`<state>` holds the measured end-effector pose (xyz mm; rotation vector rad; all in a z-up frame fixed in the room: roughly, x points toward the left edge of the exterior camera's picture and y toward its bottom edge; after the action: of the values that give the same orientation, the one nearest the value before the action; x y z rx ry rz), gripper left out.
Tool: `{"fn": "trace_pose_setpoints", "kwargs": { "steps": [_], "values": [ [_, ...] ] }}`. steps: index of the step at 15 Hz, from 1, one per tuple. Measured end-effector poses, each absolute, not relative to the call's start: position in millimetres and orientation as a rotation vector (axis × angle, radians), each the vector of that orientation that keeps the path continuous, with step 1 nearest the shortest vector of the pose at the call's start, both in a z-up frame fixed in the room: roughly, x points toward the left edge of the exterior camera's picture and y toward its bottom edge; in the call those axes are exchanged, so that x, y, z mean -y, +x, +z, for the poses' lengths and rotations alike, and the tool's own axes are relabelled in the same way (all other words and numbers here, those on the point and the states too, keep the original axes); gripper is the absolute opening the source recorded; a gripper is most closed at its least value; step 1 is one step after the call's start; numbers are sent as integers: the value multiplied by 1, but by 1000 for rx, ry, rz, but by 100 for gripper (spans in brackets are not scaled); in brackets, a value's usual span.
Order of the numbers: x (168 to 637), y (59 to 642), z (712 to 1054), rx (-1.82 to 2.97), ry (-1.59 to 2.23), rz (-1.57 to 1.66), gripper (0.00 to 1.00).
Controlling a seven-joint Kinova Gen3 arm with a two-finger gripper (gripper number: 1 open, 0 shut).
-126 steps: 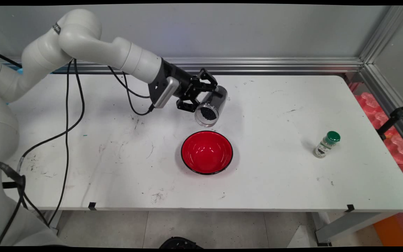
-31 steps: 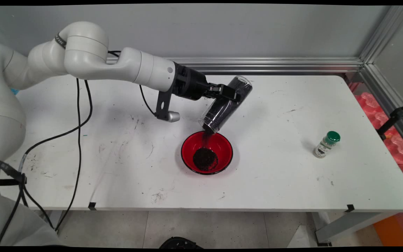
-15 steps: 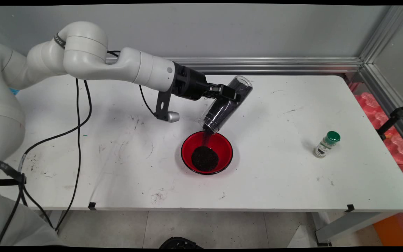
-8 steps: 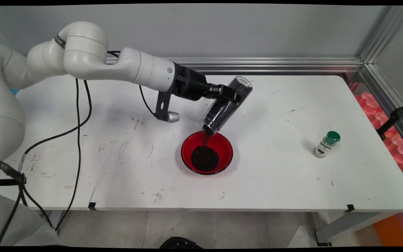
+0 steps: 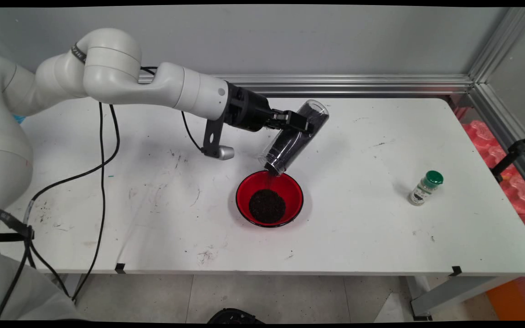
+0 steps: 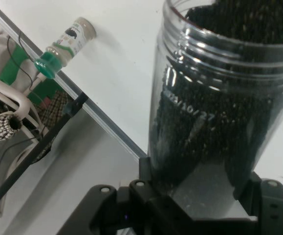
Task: Pour the black seasoning powder in the red bowl
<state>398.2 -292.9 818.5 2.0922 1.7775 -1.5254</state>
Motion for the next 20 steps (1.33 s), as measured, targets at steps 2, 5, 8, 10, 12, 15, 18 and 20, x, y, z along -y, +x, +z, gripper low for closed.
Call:
{"fn": "trace_pose_setpoints", "kwargs": {
  "steps": [2, 5, 8, 10, 12, 15, 18, 20],
  "values": [
    [293, 398, 818, -1780, 2091, -1525, 0],
    [294, 398, 818, -1783, 2090, -1525, 0],
    [294, 398, 818, -1786, 2090, -1525, 0],
    [294, 398, 818, -1789, 2090, -1524, 0],
    [294, 398, 818, -1791, 2089, -1524, 0],
    [294, 399, 818, -1794, 2088, -1523, 0],
    [294, 399, 818, -1798, 2088, -1523, 0],
    [294, 399, 818, -1801, 2086, -1523, 0]
  ]
}}
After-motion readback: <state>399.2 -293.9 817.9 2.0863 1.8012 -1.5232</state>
